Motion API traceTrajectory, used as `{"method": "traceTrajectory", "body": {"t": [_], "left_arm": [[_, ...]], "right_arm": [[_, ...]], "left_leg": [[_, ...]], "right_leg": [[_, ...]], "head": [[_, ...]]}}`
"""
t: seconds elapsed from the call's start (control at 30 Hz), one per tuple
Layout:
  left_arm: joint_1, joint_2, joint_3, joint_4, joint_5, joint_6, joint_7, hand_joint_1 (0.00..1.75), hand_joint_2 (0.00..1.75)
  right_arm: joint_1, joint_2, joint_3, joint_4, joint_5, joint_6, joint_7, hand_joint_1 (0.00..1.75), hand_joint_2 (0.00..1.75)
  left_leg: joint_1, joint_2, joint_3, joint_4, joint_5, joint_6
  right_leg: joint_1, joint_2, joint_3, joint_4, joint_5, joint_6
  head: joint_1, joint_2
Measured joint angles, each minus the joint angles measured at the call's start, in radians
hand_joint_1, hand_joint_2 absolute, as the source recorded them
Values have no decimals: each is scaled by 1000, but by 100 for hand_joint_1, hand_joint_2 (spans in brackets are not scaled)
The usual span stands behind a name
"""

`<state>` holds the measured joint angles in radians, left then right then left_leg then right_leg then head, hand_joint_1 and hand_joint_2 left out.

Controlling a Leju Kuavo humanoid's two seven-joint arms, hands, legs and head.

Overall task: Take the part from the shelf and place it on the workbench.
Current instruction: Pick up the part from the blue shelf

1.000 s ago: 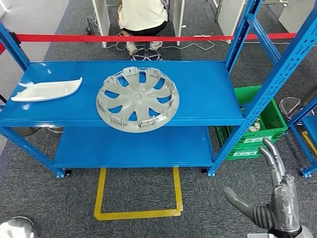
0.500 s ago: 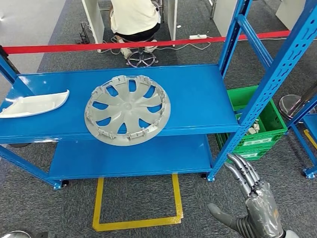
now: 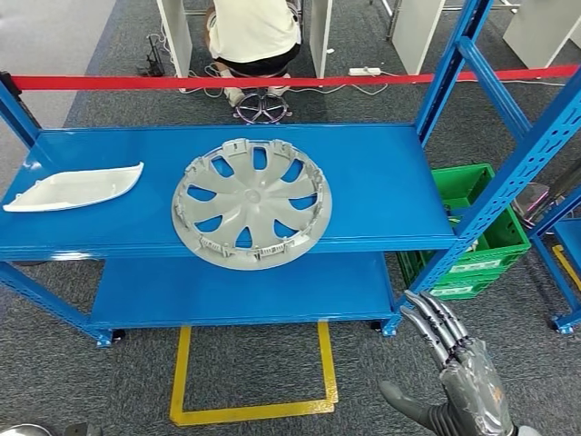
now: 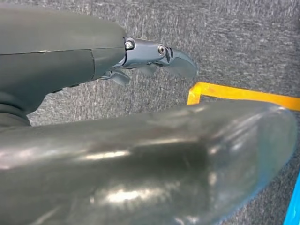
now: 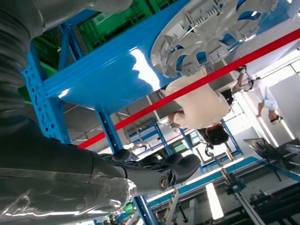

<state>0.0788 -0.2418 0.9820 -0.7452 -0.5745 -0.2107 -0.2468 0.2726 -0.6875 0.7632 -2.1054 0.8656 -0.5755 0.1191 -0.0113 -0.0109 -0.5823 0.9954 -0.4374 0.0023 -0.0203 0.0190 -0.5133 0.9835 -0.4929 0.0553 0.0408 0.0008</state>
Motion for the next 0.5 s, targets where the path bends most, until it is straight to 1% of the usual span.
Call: {"method": "traceTrajectory", "body": {"t": [0.13,0.2,0.23,0.27,0.33,0.37,0.4,0.43,0.5], "left_arm": [[-10,12,-2,29,-4,19,-12,0,0],[-15,19,-5,48,-4,34,-26,0,0],[-17,23,-6,59,-4,41,-31,0,0],[-19,27,-7,71,-4,48,-35,0,0],[-22,35,-7,96,-5,57,-40,0,0],[-22,38,-7,107,-5,59,-43,0,0],[-23,41,-7,118,-6,59,-46,0,0],[-25,43,-7,129,-6,60,-48,0,0],[-29,48,-7,149,-8,60,-53,0,0]], "right_arm": [[-2,-2,7,8,32,-2,63,0,175],[-2,-10,9,8,61,-5,95,0,175],[-1,-14,9,8,75,-8,110,0,175],[-1,-19,10,8,84,-9,122,0,175],[-1,-23,13,9,94,-9,139,0,175],[-1,-24,15,9,96,-7,144,0,175],[-2,-25,17,9,96,-4,145,0,175],[-4,-25,19,10,95,0,145,0,175],[-11,-25,24,12,86,10,137,0,175]], "left_leg": [[-6,0,2,-2,-3,14],[-2,1,12,-14,-2,23],[2,3,17,-19,-1,27],[4,4,22,-23,0,30],[5,7,26,-23,-3,31],[5,8,28,-23,-4,31],[5,9,31,-22,-6,28],[6,9,36,-22,-9,25],[8,8,49,-20,-19,14]], "right_leg": [[-7,0,-2,-7,-2,20],[-7,-1,-4,4,-12,26],[-6,-4,-16,35,-29,27],[-5,-6,-42,89,-57,26],[-3,-9,-120,232,-118,26],[-3,-9,-152,284,-132,26],[-3,-9,-165,296,-122,26],[-3,-10,-159,269,-92,26],[-4,-14,-100,133,-9,24]], "head": [[-1,0],[0,0],[1,0],[2,0],[3,0],[3,0],[3,0],[3,0],[4,0]]}}
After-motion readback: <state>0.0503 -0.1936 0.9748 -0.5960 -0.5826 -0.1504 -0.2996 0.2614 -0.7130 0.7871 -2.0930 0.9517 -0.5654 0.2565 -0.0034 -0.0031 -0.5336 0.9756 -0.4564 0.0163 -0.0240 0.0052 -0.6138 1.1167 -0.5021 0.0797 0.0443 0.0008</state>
